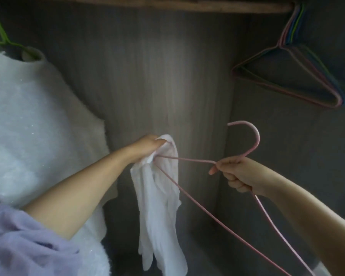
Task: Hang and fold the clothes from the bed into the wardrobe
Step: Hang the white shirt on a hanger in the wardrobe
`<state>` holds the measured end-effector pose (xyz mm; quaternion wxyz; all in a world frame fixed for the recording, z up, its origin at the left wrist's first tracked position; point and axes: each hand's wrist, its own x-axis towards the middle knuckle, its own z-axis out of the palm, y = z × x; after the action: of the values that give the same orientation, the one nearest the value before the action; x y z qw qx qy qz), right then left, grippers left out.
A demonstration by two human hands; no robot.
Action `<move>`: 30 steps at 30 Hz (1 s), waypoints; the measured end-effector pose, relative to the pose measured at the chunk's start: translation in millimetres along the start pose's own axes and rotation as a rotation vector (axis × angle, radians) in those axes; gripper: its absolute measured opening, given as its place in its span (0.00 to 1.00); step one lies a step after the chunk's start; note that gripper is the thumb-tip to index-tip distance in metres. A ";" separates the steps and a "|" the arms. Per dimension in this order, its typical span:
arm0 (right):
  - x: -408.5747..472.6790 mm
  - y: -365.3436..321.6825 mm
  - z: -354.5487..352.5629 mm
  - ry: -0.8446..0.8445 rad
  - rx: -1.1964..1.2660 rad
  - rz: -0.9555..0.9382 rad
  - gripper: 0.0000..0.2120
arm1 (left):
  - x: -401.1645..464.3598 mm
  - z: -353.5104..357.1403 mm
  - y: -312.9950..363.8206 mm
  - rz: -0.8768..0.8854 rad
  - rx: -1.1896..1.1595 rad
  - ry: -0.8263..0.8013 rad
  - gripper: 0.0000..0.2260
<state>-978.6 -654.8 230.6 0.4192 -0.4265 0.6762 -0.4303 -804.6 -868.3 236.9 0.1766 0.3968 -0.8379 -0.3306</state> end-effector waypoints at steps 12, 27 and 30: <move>5.4 16.2 68.0 -0.191 0.314 -0.225 0.10 | -40.6 11.1 14.5 0.685 0.753 -0.068 0.09; 48.4 51.9 56.1 0.155 -0.392 -0.116 0.15 | -17.1 1.2 38.9 0.462 0.187 -0.229 0.10; 63.4 67.3 26.3 0.249 -0.400 -0.095 0.08 | -18.9 -0.8 33.3 0.445 0.176 -0.227 0.07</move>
<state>-986.6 -702.2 147.4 0.2193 -0.4760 0.7736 -0.3562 -810.7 -838.3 260.0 0.1144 0.1770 -0.9445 -0.2521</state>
